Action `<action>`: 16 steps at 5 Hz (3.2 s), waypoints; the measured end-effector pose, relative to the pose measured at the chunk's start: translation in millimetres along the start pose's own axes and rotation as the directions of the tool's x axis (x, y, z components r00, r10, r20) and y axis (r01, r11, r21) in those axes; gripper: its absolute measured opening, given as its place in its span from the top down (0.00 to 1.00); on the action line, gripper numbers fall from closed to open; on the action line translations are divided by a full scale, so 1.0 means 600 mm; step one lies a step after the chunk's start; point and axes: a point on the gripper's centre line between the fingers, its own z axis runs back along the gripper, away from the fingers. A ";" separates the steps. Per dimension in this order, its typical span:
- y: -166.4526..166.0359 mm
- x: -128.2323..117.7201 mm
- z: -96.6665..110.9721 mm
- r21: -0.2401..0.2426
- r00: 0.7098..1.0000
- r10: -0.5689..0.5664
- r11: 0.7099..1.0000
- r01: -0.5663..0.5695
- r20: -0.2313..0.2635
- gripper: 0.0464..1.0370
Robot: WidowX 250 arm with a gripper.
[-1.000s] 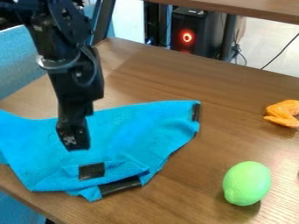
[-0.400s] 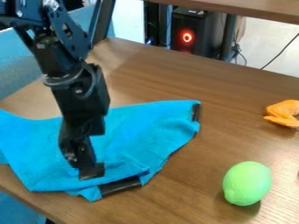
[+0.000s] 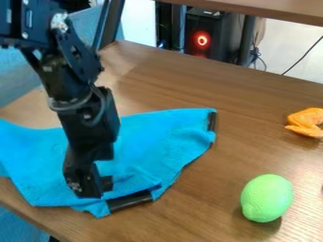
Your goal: Unfold the cloth from bottom right to top left
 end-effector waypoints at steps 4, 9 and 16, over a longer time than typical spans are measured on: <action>-0.012 0.006 -0.017 -0.008 1.000 -0.013 1.000 0.012 -0.017 0.72; 0.068 0.010 0.071 -0.002 0.981 0.159 0.987 -0.160 0.114 1.00; 0.350 -0.051 0.047 0.102 0.714 0.699 0.708 -0.699 0.040 1.00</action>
